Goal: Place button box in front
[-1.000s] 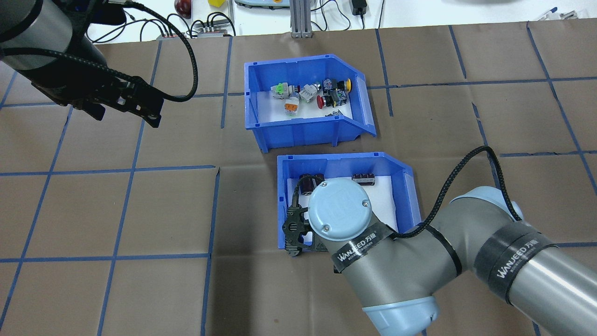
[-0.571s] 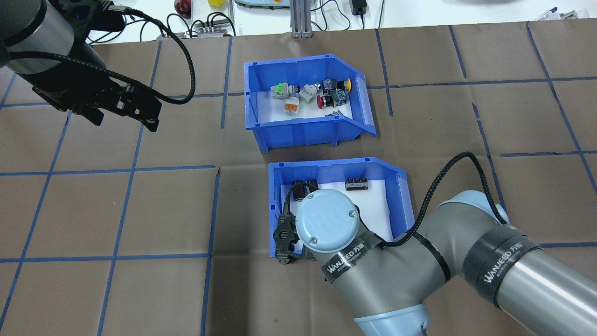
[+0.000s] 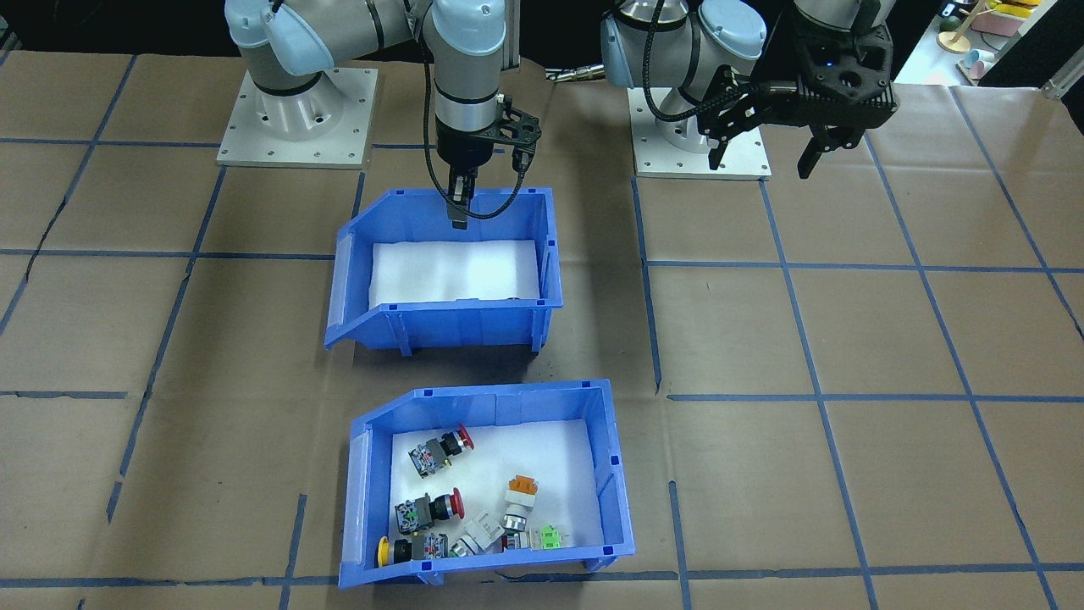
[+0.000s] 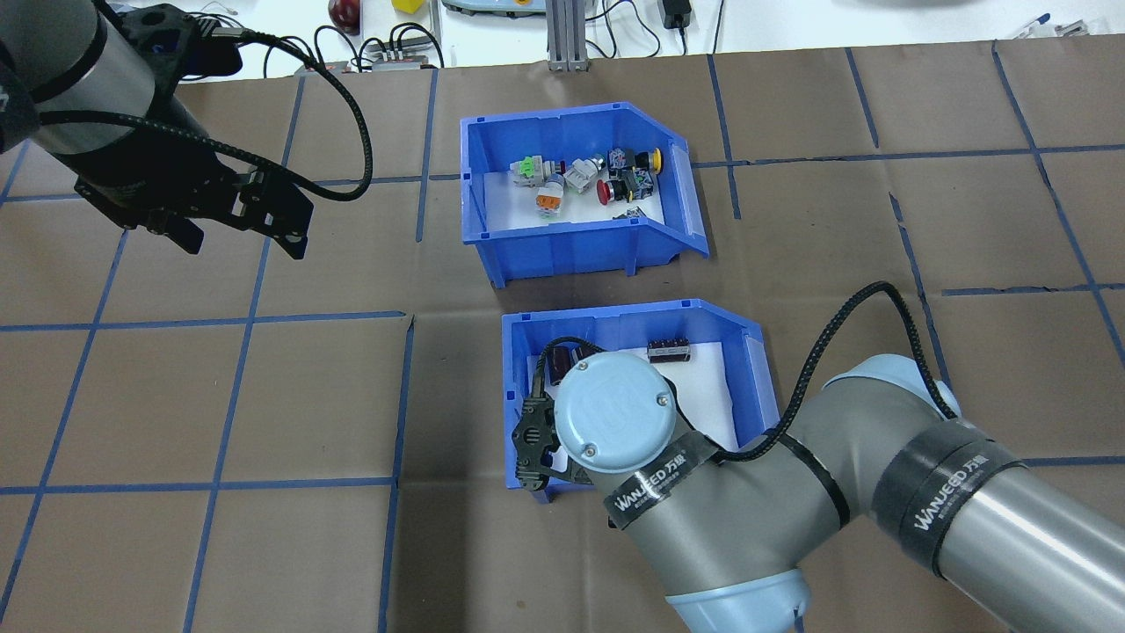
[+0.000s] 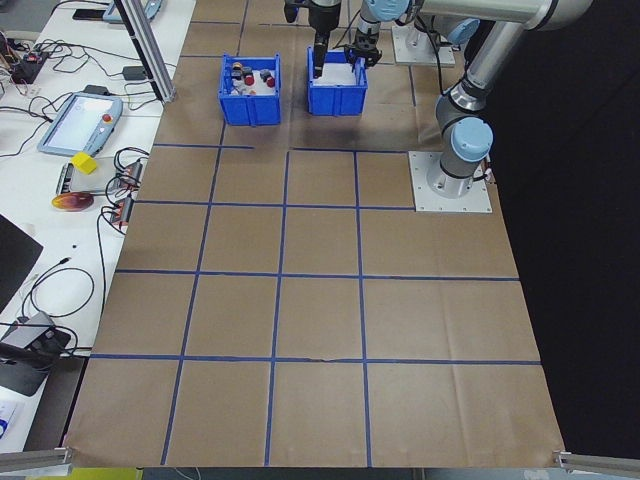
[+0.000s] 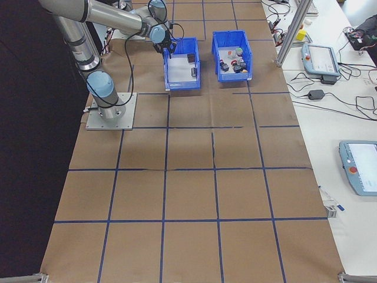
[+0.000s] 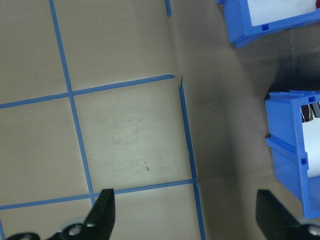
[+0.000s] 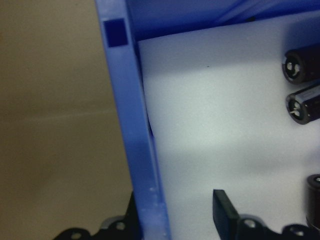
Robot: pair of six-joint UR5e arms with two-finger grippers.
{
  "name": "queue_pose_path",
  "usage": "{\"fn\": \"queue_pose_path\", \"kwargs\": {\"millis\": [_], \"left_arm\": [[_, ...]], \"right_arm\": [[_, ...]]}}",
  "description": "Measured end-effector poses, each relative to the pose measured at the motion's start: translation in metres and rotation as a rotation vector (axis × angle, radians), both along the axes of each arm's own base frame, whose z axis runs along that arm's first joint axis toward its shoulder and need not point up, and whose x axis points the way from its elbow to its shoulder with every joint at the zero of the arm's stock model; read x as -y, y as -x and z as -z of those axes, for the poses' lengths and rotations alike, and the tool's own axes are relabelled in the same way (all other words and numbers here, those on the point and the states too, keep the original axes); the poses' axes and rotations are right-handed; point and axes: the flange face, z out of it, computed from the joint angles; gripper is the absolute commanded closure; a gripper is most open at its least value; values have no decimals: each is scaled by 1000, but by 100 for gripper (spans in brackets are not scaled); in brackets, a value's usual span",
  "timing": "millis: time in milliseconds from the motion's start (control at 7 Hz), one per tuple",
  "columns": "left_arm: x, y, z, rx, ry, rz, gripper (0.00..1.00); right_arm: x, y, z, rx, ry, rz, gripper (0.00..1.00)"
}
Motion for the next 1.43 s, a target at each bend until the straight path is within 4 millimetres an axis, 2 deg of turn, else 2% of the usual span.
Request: {"fn": "queue_pose_path", "kwargs": {"millis": [286, 429, 857, 1143, 1429], "left_arm": [[1, 1, 5, -2, -7, -26, 1], [1, 2, 5, -1, -10, -27, 1], [1, 3, 7, 0, -16, -26, 1], [1, 3, 8, 1, -19, -25, 1], [2, 3, 10, 2, -22, -24, 1]], "right_arm": [[8, 18, -40, -29, 18, 36, 0], [18, 38, -60, -55, 46, 80, 0], [72, 113, -130, -53, 151, 296, 0], [100, 153, -159, -34, 191, 441, 0], [119, 185, -175, 37, 200, 699, 0]]}}
